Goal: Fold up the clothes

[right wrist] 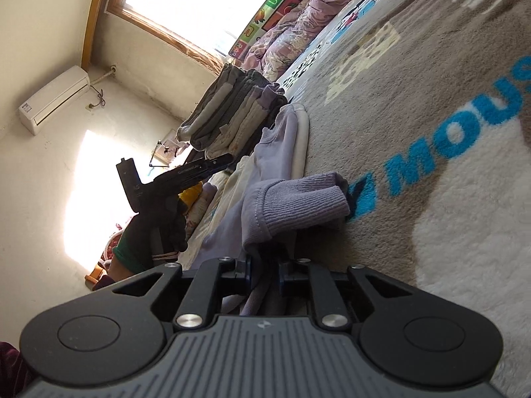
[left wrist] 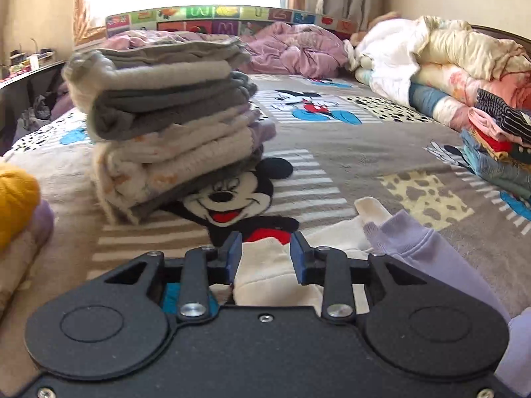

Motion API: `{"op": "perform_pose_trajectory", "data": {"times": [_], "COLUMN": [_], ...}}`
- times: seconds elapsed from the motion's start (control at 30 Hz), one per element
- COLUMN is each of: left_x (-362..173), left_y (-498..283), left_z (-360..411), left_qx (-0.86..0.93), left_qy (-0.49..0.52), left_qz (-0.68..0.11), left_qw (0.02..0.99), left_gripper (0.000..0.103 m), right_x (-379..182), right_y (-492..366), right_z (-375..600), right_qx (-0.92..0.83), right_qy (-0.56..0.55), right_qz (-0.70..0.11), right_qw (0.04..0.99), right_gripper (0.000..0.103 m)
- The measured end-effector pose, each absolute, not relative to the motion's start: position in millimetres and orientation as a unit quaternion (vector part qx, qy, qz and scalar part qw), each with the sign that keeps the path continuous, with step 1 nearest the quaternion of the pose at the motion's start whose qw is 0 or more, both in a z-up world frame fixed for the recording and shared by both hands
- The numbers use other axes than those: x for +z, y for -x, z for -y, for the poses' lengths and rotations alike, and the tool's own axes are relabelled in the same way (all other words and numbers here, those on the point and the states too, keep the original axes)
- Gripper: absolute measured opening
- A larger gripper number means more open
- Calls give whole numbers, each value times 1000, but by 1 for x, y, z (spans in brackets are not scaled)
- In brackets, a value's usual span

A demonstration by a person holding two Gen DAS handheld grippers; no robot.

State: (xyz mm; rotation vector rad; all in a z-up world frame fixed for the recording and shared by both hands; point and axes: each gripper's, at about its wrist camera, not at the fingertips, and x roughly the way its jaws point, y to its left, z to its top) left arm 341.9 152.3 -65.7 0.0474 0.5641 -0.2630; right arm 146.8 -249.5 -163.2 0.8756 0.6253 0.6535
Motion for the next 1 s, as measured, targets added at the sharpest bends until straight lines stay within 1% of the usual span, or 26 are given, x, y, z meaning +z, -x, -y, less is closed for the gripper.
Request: {"op": "perform_pose_trajectory", "data": {"times": [0.07,0.1,0.3,0.43,0.53,0.6,0.67,0.7,0.73,0.87,0.93,1.0], "left_x": [-63,-64,-67,-71,-78,-88,-110,-116,-110,-80,-74,-74], "left_y": [-326,-318,-248,-190,-159,-148,-143,-141,-138,-141,-158,-185], "left_z": [-163,-169,-177,-170,-163,-153,-135,-129,-131,-160,-162,-156], "left_qx": [-105,-88,-81,-103,-127,-151,-162,-163,-166,-171,-162,-150], "left_qy": [-23,-23,-40,-50,-25,-15,-42,-57,-50,24,17,-9], "left_qz": [-272,-275,-286,-275,-277,-297,-338,-347,-338,-281,-260,-253], "left_qw": [956,957,954,954,952,943,926,922,925,944,952,956], "left_gripper": [30,30,30,30,28,28,28,28,28,28,28,28], "right_x": [-165,-167,-169,-170,-169,-167,-164,-161,-159,-154,-161,-166], "right_y": [-147,-147,-150,-154,-157,-159,-161,-162,-164,-171,-170,-167], "right_z": [254,256,254,247,241,238,233,230,228,224,226,227], "right_qx": [298,293,276,266,258,255,251,248,248,252,246,246], "right_qy": [-432,-443,-455,-452,-446,-441,-430,-424,-416,-387,-383,-384], "right_qz": [-281,-276,-263,-259,-257,-257,-258,-259,-260,-278,-290,-286], "right_qw": [803,801,804,811,817,821,828,832,835,842,842,843], "right_gripper": [34,37,37,37,34,21,16,16,16,16,16,16]}}
